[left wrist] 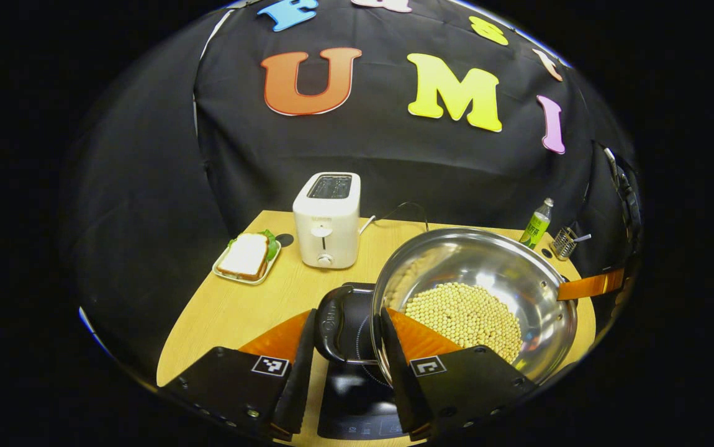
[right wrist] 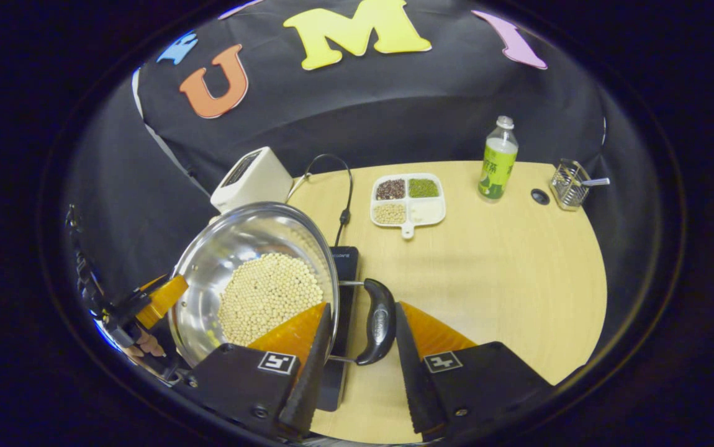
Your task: First push the handle of the pot to place it horizontally, then grasp the pot with both hands and set it on the induction cooktop.
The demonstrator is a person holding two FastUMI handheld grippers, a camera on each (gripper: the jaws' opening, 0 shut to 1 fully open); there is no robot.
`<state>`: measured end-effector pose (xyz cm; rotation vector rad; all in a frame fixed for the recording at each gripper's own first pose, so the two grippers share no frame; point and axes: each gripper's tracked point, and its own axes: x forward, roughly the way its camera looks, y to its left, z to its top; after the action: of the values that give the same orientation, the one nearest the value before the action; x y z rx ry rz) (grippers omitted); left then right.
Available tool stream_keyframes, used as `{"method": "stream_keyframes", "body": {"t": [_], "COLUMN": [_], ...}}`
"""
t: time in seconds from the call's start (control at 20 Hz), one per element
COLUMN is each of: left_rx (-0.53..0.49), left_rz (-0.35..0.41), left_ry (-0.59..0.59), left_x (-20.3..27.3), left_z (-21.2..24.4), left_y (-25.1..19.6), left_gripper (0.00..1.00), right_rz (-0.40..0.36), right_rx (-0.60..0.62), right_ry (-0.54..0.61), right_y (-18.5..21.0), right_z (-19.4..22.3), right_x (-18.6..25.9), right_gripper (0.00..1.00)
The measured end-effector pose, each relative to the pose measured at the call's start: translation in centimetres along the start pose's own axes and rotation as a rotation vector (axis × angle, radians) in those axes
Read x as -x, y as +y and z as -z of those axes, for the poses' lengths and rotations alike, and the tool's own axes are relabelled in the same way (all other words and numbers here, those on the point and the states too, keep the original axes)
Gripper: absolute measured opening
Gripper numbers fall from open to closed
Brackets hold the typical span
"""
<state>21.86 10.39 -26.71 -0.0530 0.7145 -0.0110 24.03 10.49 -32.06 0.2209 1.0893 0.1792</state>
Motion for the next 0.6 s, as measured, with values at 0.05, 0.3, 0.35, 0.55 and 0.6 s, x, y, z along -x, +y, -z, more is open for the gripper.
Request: {"method": "stream_keyframes", "body": {"t": [0.05,0.3,0.35,0.55,0.6], "left_rx": [0.008,0.01,0.011,0.043,0.055], "left_rz": [-0.001,0.005,0.005,0.03,0.035], "left_ry": [0.005,0.026,0.036,0.052,0.056], "left_x": [-0.7,-1.3,-1.5,-1.1,-1.6], "left_z": [-0.1,1.0,1.2,1.1,1.7], "left_y": [0.5,1.1,1.1,0.4,0.6], "left_gripper": [0.56,0.56,0.56,0.56,0.55], "right_rz": [0.002,0.009,0.018,0.055,0.07], "right_rx": [0.003,-0.005,0.001,0.026,0.059], "right_ry": [0.007,0.036,0.041,0.009,0.001], "right_y": [0.2,0.8,0.9,1.3,1.1], "right_z": [0.1,0.9,1.2,2.1,2.4], "right_x": [-0.5,-3.1,-3.8,-5.7,-5.7], "right_gripper": [0.59,0.58,0.58,0.59,0.59]}}
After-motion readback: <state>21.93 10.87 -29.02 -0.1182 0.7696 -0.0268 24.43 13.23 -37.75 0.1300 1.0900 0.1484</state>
